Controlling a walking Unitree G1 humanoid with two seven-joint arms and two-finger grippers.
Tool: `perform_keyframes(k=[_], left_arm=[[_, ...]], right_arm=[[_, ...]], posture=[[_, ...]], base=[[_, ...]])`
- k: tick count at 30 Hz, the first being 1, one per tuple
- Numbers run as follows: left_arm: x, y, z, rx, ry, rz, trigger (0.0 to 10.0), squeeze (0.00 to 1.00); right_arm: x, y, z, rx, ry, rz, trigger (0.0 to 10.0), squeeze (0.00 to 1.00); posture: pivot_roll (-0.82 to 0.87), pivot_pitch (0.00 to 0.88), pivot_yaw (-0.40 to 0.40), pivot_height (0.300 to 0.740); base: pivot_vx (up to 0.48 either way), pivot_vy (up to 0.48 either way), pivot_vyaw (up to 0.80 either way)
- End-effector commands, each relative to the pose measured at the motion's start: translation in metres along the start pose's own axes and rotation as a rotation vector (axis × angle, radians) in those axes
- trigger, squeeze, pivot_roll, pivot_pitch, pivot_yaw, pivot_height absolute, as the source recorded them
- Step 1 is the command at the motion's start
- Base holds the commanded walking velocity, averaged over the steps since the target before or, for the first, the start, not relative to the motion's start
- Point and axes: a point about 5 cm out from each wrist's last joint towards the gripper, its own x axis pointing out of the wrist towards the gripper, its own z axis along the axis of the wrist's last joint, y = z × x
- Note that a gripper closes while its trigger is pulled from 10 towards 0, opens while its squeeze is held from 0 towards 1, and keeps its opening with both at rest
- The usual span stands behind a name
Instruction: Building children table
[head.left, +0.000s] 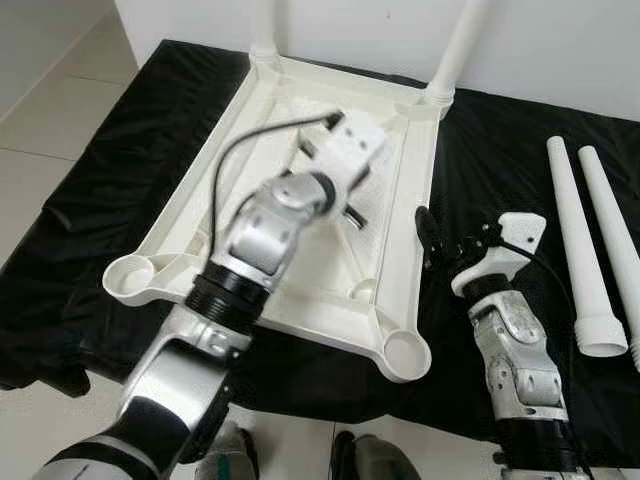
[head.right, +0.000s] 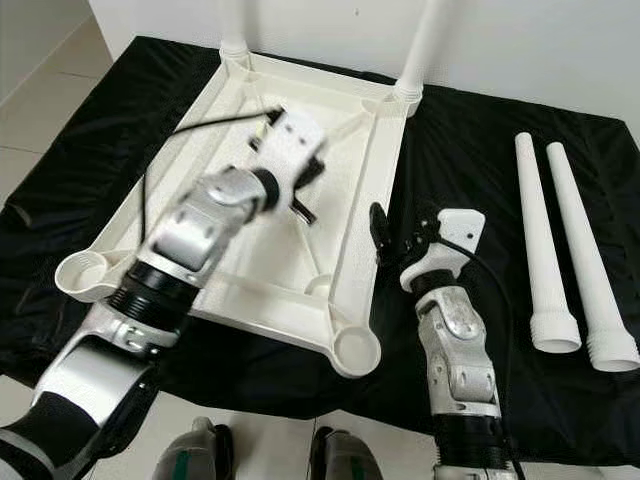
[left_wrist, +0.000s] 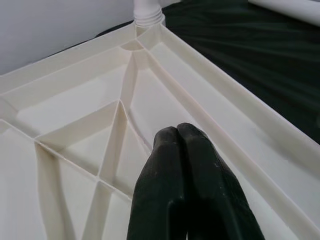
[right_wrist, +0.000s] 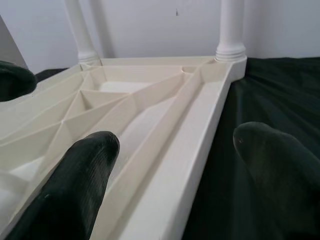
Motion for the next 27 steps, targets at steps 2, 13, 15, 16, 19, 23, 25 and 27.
perform_keyframes(k=[2, 13, 15, 16, 19, 23, 25, 27], left_arm=[[-0.015, 0.016, 0.009, -0.006, -0.09, 0.071, 10.0, 0.0], [-0.035, 0.029, -0.024, 0.043, -0.094, 0.178, 10.0, 0.0], [-0.036, 0.028, -0.028, 0.043, -0.083, 0.171, 10.0, 0.0], [-0.037, 0.027, -0.029, 0.036, -0.077, 0.154, 10.0, 0.0], [-0.039, 0.022, -0.03, 0.009, -0.066, 0.096, 10.0, 0.0], [-0.041, 0.016, -0.023, -0.002, -0.097, 0.055, 10.0, 0.0], [-0.042, 0.013, -0.021, 0.0, -0.111, 0.044, 10.0, 0.0], [-0.043, 0.002, -0.015, -0.006, -0.121, -0.024, 10.0, 0.0]], right_arm=[[0.009, -0.005, 0.0, -0.004, -0.022, -0.063, 10.0, 0.0], [0.03, -0.042, 0.003, -0.152, 0.0, -0.352, 10.0, 0.0], [0.031, -0.046, 0.002, -0.164, 0.018, -0.383, 10.0, 0.0], [0.03, -0.053, 0.0, -0.186, 0.032, -0.432, 10.0, 0.0], [0.028, -0.066, -0.003, -0.201, 0.061, -0.537, 10.0, 0.0], [0.024, -0.08, -0.006, -0.212, 0.09, -0.658, 10.0, 0.0], [0.023, -0.084, -0.007, -0.218, 0.098, -0.695, 10.0, 0.0], [0.018, -0.095, -0.007, -0.221, 0.104, -0.781, 10.0, 0.0]], posture=[[0.03, 0.099, -0.063, 0.74], [0.04, 0.086, -0.08, 0.74], [0.04, 0.082, -0.081, 0.74], [0.04, 0.078, -0.082, 0.74], [0.04, 0.075, -0.082, 0.74], [0.03, 0.07, -0.078, 0.74], [0.03, 0.07, -0.078, 0.74], [0.03, 0.062, -0.074, 0.74]], base=[[0.0, 0.0, 0.0], [0.0, 0.0, 0.0], [0.0, 0.0, 0.0], [0.0, 0.0, 0.0], [0.0, 0.0, 0.0], [0.0, 0.0, 0.0], [0.0, 0.0, 0.0], [0.0, 0.0, 0.0]])
